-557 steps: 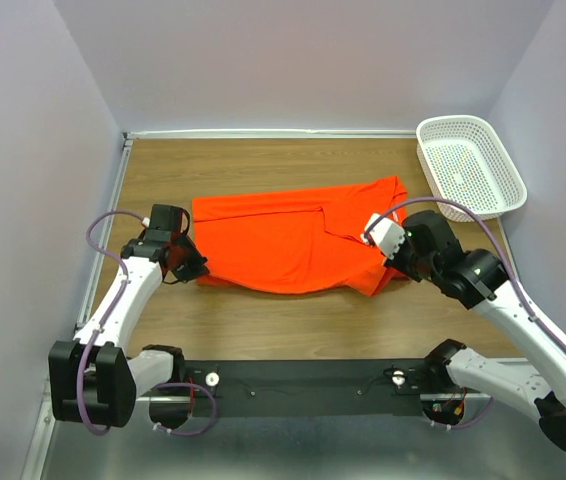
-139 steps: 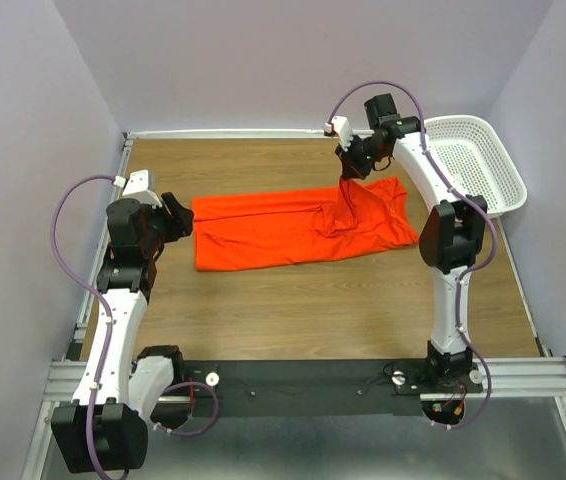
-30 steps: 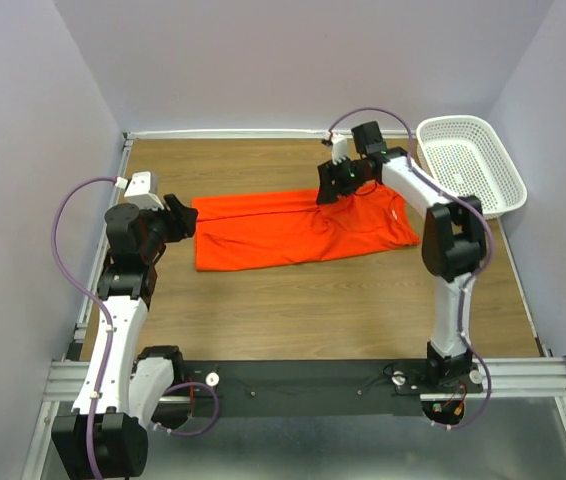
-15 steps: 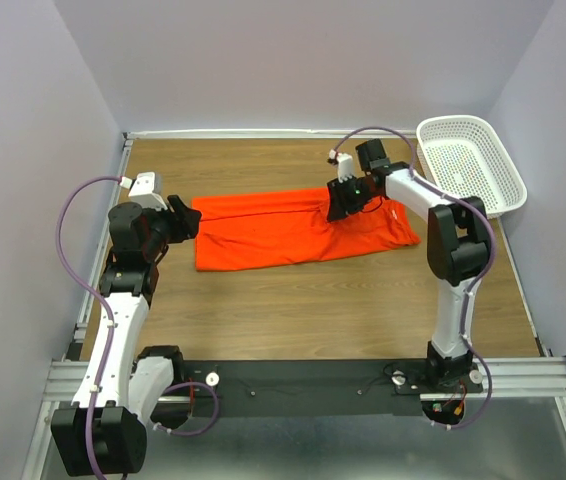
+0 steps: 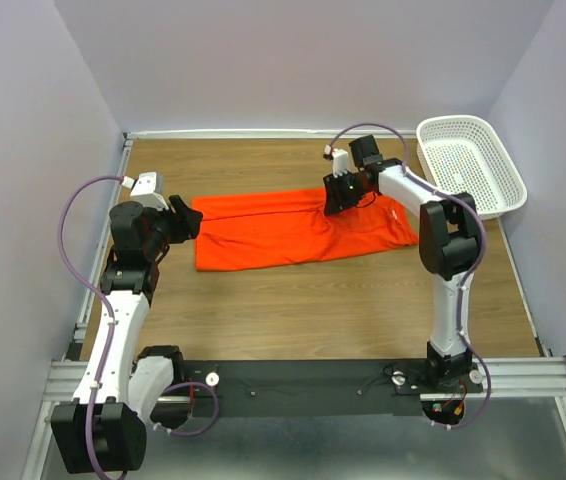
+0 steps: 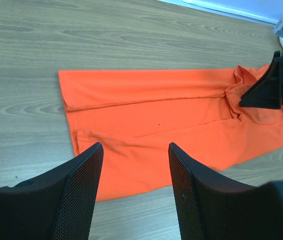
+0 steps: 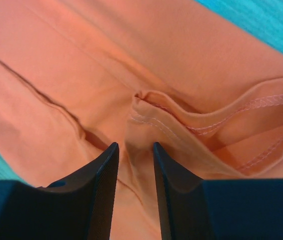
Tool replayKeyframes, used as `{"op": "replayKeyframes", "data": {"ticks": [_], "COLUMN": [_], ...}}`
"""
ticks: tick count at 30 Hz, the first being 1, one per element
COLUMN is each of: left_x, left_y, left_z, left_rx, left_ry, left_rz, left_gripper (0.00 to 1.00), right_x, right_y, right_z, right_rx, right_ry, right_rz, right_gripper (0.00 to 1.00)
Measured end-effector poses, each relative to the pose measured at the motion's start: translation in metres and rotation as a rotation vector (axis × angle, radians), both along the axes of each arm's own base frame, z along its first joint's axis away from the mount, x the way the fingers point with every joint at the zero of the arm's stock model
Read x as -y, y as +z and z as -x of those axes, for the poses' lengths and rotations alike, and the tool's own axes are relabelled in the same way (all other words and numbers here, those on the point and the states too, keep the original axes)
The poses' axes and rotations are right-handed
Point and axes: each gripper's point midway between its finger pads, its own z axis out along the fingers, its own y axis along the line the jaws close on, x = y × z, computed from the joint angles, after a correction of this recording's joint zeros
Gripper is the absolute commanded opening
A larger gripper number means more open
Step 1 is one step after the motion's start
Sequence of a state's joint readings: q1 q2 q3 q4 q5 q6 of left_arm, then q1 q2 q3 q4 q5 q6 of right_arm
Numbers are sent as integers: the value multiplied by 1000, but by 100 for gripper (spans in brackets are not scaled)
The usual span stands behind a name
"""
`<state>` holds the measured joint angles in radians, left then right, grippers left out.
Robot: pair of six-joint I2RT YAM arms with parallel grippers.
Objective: Fold and stack the t-shirts
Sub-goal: Fold the tshirt
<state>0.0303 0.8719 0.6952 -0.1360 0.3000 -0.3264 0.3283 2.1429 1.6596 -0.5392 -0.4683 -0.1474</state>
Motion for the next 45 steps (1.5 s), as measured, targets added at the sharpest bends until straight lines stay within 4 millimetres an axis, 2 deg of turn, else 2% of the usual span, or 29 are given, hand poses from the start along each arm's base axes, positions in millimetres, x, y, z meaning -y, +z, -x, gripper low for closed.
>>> {"op": "replayKeyframes", "data": {"ticks": [3, 6, 10, 13, 18, 19, 21, 22, 24, 25, 28, 30, 34, 36, 38, 42, 45], "left_x": [0, 0, 0, 0, 0, 0, 0, 0, 0, 0, 0, 0, 0, 0, 0, 0, 0], "left_y": [0, -1, -2, -2, -2, -2, -2, -2, -2, -2, -3, -3, -3, -3, -3, -3, -3], "left_z": [0, 0, -1, -1, -1, -1, -1, -1, -1, -1, -1, -1, -1, -1, -1, -1, -1], "left_rx": [0, -3, -6, -6, -6, -7, -8, -8, -8, -8, -9, -9, -9, -9, -9, -9, -9], "left_ry": [0, 0, 0, -1, 0, 0, -1, 0, 0, -1, -1, -1, -1, -1, -1, -1, 0], "left_rz": [0, 0, 0, 0, 0, 0, 0, 0, 0, 0, 0, 0, 0, 1, 0, 1, 1], "left_gripper": [63, 63, 63, 63, 63, 63, 63, 63, 63, 63, 63, 63, 63, 63, 63, 63, 63], "right_x": [0, -1, -4, -8, -15, -17, -20, -22, -24, -24, -25, -24, -18, -14, -3, 33, 63], "right_y": [-11, -14, -13, -12, -6, -5, -3, -1, 0, 1, 4, 5, 10, 17, 23, 28, 29], "right_z": [2, 3, 1, -1, -1, -1, 1, 2, 3, 5, 8, 9, 9, 0, -12, -37, -45], "right_rx": [-21, -26, -21, -11, 7, 10, 14, 19, 20, 22, 33, 43, 42, 52, 67, 71, 80], "right_ry": [-5, -7, -9, -2, 45, 58, 83, 103, 120, 139, 189, 212, 202, 164, 108, -28, -84], "right_rz": [16, 24, 29, 27, 5, -2, -16, -23, -31, -31, -32, -27, -17, -22, -29, -46, -47], "right_gripper": [37, 30, 11, 1, 1, 8, 13, 25, 33, 42, 50, 49, 37, 28, 25, 24, 36]}}
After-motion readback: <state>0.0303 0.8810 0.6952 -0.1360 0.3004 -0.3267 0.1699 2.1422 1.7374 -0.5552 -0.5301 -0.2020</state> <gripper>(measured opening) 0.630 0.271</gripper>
